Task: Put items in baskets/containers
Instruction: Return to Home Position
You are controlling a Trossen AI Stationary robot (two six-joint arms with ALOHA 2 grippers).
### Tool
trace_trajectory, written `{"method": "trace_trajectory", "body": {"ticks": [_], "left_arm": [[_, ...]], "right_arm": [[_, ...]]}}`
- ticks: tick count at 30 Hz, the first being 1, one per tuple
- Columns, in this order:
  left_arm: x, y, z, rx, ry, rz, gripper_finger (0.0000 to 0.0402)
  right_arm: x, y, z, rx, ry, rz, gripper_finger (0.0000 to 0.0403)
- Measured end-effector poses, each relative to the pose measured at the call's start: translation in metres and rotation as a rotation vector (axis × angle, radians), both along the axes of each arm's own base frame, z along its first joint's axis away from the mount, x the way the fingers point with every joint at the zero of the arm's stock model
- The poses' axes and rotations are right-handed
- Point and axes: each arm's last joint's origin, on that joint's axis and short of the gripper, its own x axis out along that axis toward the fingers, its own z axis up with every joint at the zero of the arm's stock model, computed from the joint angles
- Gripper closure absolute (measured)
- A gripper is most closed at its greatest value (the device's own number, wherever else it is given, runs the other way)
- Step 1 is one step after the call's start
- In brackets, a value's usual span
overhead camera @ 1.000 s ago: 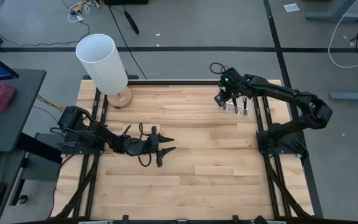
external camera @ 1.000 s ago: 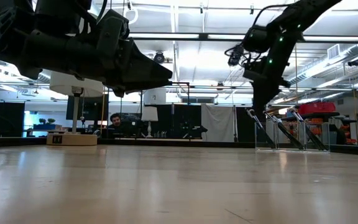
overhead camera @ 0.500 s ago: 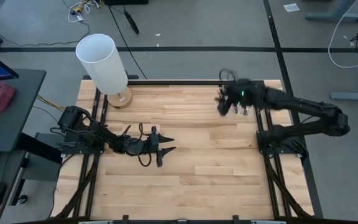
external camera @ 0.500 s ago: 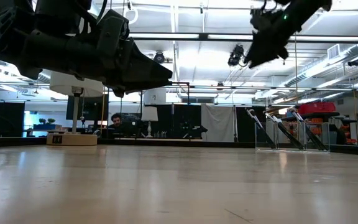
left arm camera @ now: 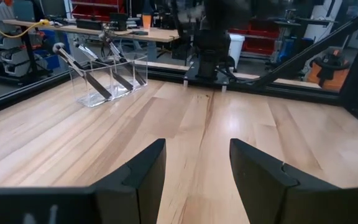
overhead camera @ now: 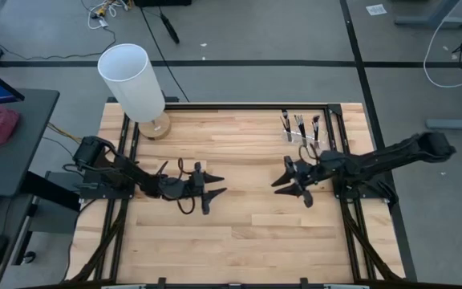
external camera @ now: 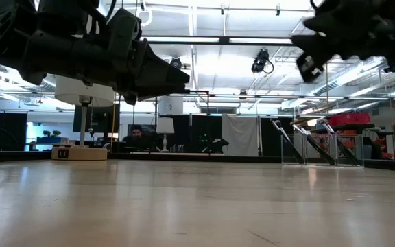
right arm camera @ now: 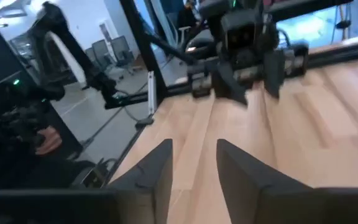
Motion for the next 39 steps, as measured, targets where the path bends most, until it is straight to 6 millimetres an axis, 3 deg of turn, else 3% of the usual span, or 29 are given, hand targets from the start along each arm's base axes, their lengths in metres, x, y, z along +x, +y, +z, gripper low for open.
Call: {"method": "trace_trajectory", "body": {"ticks": [5, 10, 22, 28, 33, 39], "left_arm": [[-0.01, 0.004, 0.015, -0.016, -0.049, -0.006, 0.022], [-0.04, 0.02, 0.031, -0.083, -0.127, -0.006, 0.022], [-0.118, 0.065, 0.027, -0.247, -0.275, 0.001, 0.022], [-0.128, 0.084, 0.025, -0.254, -0.198, -0.045, 0.022], [-0.14, 0.1, 0.029, -0.238, -0.223, 0.016, 0.022], [-0.15, 0.095, 0.04, -0.24, -0.288, -0.066, 0.0223]], "right_arm": [[-0.025, -0.005, -0.01, 0.024, -0.032, -0.003, 0.0304], [-0.046, -0.014, -0.013, 0.02, -0.068, -0.008, 0.0333], [-0.07, -0.025, -0.026, -0.048, 0.016, -0.092, 0.0365], [-0.074, -0.027, -0.026, -0.055, 0.022, -0.104, 0.0365], [-0.074, -0.027, -0.026, -0.049, 0.023, -0.105, 0.0365], [-0.074, -0.027, -0.027, -0.036, 0.031, -0.106, 0.0365]]}}
